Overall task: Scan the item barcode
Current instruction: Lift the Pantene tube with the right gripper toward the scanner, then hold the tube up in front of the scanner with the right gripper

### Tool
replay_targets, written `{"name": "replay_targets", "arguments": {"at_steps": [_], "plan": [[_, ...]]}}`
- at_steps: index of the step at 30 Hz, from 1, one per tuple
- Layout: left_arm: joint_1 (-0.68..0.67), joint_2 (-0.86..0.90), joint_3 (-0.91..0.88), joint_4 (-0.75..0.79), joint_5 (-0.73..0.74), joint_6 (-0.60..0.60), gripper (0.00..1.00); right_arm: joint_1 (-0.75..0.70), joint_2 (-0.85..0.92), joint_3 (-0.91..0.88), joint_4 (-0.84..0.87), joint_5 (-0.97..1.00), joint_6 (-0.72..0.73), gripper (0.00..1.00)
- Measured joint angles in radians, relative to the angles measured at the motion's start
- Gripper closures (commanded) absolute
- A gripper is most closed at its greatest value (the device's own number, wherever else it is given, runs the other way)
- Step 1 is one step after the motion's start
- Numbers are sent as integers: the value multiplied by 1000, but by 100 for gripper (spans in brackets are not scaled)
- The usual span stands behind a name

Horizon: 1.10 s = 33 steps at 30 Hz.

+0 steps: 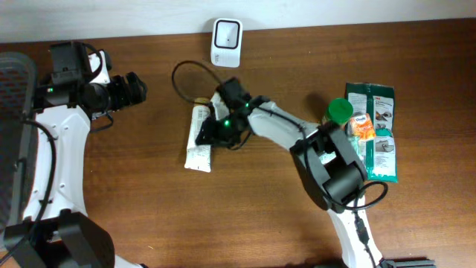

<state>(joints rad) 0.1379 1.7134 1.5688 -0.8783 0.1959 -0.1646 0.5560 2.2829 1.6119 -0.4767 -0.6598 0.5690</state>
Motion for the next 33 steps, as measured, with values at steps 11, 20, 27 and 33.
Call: {"name": "replay_targets", "arguments": {"at_steps": [11,20,27,33], "plan": [[0,3,0,-5,3,0,4,-7,-54,-119,138,0,80,96],[0,14,0,-6,4,0,1,-126,-494,-16,-365,-62,-525,96],[0,14,0,-6,3,0,1,-126,-624,23,-495,-208,-539,96],[0,14,0,-8,3,0,1,-126,-621,220,-595,-168,-491,96]]}}
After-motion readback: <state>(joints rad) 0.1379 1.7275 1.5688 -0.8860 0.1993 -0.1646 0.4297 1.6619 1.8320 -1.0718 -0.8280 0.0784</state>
